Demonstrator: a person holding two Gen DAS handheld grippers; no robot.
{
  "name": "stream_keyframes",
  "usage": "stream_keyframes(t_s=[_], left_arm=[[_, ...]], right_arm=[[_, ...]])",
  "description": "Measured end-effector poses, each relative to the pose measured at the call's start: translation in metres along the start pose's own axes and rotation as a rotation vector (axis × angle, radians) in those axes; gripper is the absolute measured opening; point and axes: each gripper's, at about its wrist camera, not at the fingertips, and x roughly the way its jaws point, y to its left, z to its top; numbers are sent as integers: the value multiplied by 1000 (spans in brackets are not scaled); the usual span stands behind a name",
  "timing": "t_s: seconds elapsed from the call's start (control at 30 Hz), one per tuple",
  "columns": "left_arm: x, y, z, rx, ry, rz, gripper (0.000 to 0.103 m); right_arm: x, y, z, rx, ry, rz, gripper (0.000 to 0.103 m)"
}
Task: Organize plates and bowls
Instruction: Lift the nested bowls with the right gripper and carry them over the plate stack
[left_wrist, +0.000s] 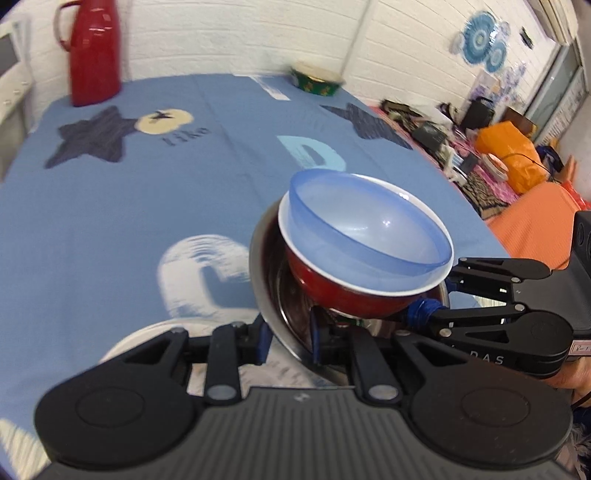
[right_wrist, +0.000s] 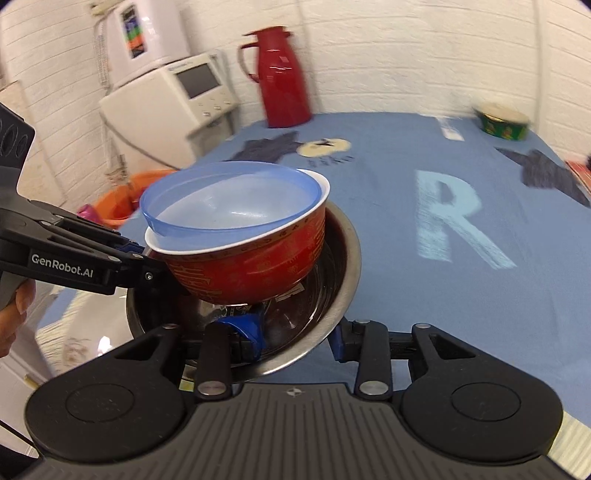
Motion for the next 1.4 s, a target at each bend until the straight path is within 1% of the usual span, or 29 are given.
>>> stream_keyframes(t_s=[0.1,0.2,0.3,0.37,0.47,0.53,0.63,0.73,0.77,0.8,0.83,0.87,0.93,1.07,1.17,1.23,1.37,1.4], left_arm=[[-28,18,-17,-38,-2,71,10],[-48,37,-40,-67,6,138,11],[-55,54,-62,-102,27,165,12],[-53,62,-73,-116,41,162,12],[-47,70,-83,-133,48,136,13],[-41,73,-86,-142,49,120,13],[-37,73,-89,-129,41,123,13],[-37,72,-91,-122,45,131,20],[-39,72,-91,-122,38,134,27],[-41,72,-91,-119,28,138,32],[-43,71,-91,-115,16,138,42],[-45,71,-91,-114,6,133,55],[-47,70,-91,-115,-2,112,65],[-45,65,-91,-87,15,130,65],[-46,64,-91,-92,30,114,66],[-47,64,-91,-97,24,113,66],[-43,67,-89,-120,34,114,66],[-45,66,-89,-125,34,115,67]], right_arm=[[12,29,3,-39,18,73,21],[28,54,0,-57,50,143,21],[43,71,-7,-61,104,194,22],[50,78,-11,-71,136,198,22],[54,83,-15,-80,165,174,22],[56,83,-16,-79,170,156,22],[55,87,-17,-110,170,130,23],[56,92,-18,-141,178,108,25],[55,92,-18,-139,180,102,25],[55,92,-17,-138,183,94,25],[55,92,-16,-138,185,87,25],[54,92,-15,-135,183,81,26],[51,89,-15,-112,176,71,26],[51,90,-15,-110,186,77,29],[47,91,-13,-113,201,76,31],[46,90,-13,-97,204,78,33],[56,90,-12,-73,216,99,35],[52,91,-12,-64,217,92,38]])
